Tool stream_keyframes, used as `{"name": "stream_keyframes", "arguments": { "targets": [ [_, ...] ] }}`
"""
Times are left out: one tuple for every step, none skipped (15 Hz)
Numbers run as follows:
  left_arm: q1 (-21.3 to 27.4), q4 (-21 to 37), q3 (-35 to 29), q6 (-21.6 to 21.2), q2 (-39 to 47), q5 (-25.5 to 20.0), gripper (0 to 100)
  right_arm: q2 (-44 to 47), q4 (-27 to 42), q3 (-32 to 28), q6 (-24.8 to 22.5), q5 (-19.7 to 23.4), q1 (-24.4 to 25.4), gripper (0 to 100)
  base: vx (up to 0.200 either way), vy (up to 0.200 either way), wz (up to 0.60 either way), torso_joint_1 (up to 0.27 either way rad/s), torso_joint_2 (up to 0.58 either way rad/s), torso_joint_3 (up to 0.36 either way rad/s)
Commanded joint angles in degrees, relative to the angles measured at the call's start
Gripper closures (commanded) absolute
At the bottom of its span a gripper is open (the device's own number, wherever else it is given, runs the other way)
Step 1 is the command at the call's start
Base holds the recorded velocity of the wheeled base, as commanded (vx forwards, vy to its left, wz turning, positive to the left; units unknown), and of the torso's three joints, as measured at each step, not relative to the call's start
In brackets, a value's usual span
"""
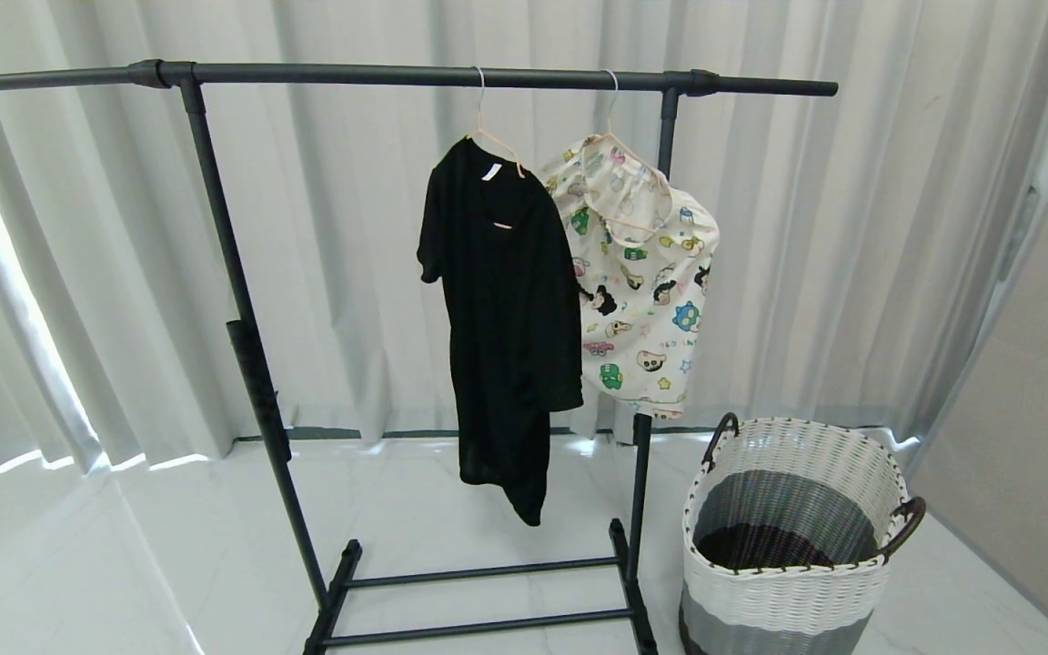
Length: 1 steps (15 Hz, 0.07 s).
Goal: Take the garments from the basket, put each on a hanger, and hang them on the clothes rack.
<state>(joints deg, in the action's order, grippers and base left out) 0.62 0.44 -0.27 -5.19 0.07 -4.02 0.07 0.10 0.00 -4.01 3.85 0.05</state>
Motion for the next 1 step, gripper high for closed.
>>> {"name": "stream_keyframes", "arguments": {
  "targets": [
    [0.0,0.0,0.0,0.0,0.0,0.0,0,-0.1,0.0,0.0,-0.1,0.0,0.0,0,0.0,0.0,0.0,0.0,0.0,0.0]
  ]
}}
